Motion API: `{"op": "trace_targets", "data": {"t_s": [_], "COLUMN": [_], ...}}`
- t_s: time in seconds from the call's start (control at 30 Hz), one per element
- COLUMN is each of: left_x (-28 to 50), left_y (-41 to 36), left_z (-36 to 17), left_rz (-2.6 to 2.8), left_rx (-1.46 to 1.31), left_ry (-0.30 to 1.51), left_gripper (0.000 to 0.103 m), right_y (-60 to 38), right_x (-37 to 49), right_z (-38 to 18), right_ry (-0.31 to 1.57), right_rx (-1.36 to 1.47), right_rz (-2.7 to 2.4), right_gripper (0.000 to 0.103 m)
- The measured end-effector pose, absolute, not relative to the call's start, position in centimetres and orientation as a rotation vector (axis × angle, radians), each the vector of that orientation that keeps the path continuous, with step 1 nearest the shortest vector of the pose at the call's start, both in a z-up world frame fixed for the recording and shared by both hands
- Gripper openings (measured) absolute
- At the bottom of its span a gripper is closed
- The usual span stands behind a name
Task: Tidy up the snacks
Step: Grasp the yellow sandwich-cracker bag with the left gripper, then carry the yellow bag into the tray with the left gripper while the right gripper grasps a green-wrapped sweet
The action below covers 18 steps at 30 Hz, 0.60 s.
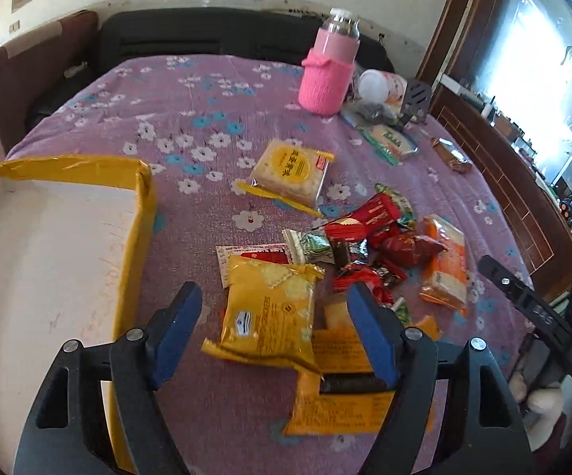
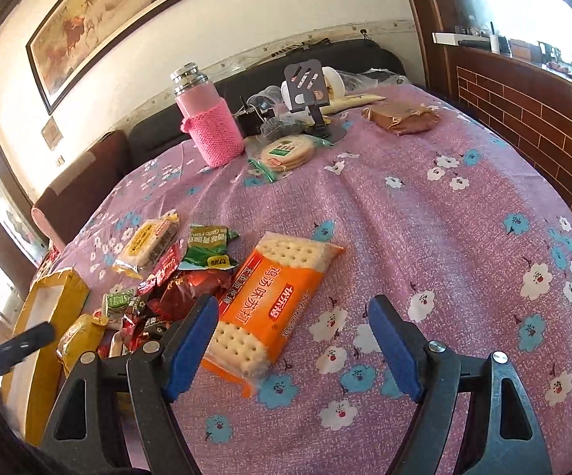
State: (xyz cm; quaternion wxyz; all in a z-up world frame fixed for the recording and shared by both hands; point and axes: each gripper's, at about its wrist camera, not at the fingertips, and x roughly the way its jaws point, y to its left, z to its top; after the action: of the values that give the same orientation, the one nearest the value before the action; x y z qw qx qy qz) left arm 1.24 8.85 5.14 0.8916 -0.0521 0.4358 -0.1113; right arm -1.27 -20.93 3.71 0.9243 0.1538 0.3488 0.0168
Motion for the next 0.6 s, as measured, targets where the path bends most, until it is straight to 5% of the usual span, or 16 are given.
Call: {"op": "trace_targets", "data": {"t_s": [0.1, 0.2, 0.6], "left_x": [1.7, 1.6, -2.8], "left_y": [8.3, 7.6, 10.6], "left_z": [4.2, 4.1, 7.9], "left_rz": [-0.225, -0.214, -0.18], "left_rx": [-0.071, -0.011, -0.148], "left_ry": [0.924, 0.931, 0.822], "left_gripper": [0.076, 0.042, 0.042], "right_y": [-20.6, -20.4, -21.6], "right_x": [-1.3, -1.2, -1.1], "right_z": [3.9, 3.7, 3.2], "right_ry": [0.708, 0.723, 0.738], "right_rx": [0.307, 0.307, 0.339], "right_rz": [0.042, 0.052, 0.013], "right_gripper": [0.08, 0.08, 0.08]}}
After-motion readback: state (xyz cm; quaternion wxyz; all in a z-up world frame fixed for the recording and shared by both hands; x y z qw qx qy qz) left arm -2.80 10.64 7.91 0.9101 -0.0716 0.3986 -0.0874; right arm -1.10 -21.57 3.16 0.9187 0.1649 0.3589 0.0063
